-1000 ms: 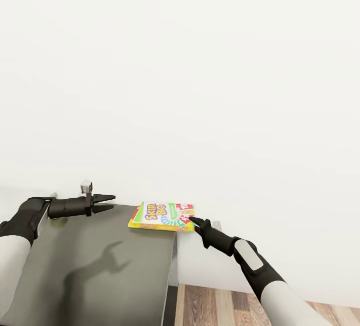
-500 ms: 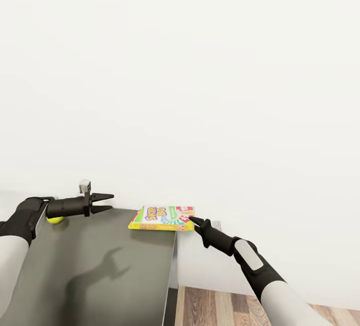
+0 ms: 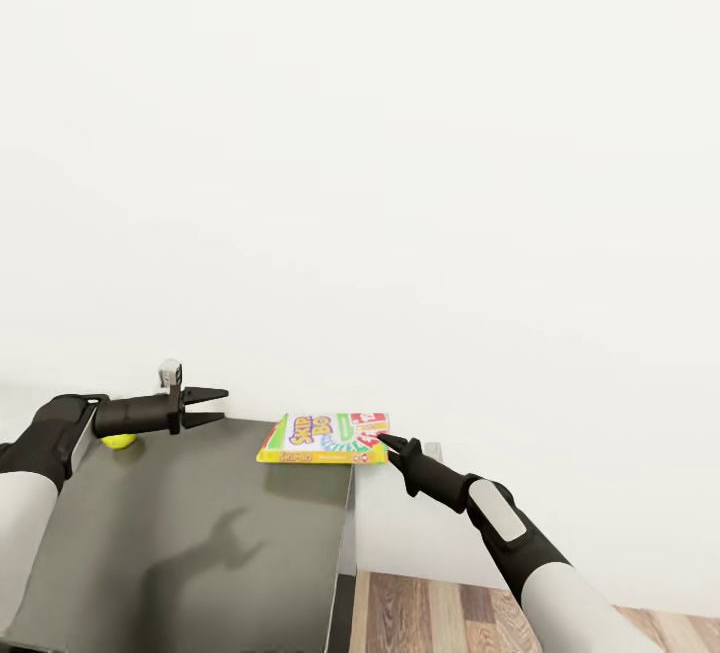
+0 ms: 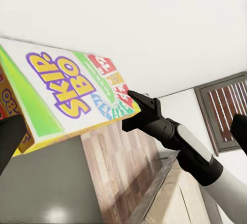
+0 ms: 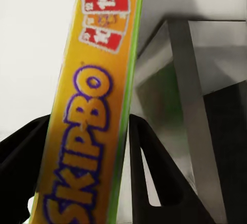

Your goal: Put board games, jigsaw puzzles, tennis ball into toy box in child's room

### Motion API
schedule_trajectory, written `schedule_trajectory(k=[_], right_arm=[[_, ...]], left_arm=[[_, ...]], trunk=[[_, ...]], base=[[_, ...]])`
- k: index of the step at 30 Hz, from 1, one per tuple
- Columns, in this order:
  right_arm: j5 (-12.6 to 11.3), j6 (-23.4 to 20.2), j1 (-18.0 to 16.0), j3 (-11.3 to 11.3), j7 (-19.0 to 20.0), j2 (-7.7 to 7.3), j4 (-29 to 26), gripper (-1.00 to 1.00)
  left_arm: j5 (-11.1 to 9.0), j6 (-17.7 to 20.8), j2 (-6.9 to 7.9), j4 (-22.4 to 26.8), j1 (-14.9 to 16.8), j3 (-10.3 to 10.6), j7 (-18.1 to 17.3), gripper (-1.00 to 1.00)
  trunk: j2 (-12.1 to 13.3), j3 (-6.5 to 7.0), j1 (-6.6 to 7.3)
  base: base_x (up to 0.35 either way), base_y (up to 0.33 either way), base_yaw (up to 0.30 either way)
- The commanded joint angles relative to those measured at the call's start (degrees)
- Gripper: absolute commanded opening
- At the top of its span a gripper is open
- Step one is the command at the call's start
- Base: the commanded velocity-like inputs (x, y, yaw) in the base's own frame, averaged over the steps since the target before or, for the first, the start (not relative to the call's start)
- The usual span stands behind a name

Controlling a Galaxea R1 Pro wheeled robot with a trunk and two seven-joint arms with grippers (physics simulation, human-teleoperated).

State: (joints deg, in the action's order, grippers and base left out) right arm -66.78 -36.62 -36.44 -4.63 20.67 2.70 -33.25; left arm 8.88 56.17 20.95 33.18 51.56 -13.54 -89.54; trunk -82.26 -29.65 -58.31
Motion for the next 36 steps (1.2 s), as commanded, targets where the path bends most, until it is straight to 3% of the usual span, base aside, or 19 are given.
schedule_trajectory(k=[1, 14, 28, 36], right_arm=[[0.0, -0.1, 0.0, 0.0, 0.0, -0.03, 0.0, -1.0], [0.1, -1.1, 0.0, -0.1, 0.1, -0.65, -0.1, -1.0], [0.1, -1.2, 0.0, -0.1, 0.7, -0.02, -2.4, -1.0], [-0.5, -1.6, 0.8, 0.1, 0.2, -0.23, -10.3, -1.0]], left_arm=[[0.6, 0.6, -0.03, 0.0, 0.0, -0.2, -0.5, 1.0], [0.7, 0.6, -0.03, 0.0, 0.0, -0.2, -0.5, 1.0], [0.7, 0.6, -0.03, 0.0, 0.0, -0.2, -0.5, 1.0], [0.7, 0.6, 0.02, 0.0, 0.0, -0.2, -0.5, 1.0]], trunk=[[0.4, 0.12, 0.24], [5.6, 2.46, 3.1], [11.2, 4.97, 6.17], [14.4, 6.41, 7.93]], base=[[-0.181, 0.061, 0.0], [-0.088, 0.026, 0.0], [-0.075, 0.021, 0.0], [0.0, 0.0, 0.0]])
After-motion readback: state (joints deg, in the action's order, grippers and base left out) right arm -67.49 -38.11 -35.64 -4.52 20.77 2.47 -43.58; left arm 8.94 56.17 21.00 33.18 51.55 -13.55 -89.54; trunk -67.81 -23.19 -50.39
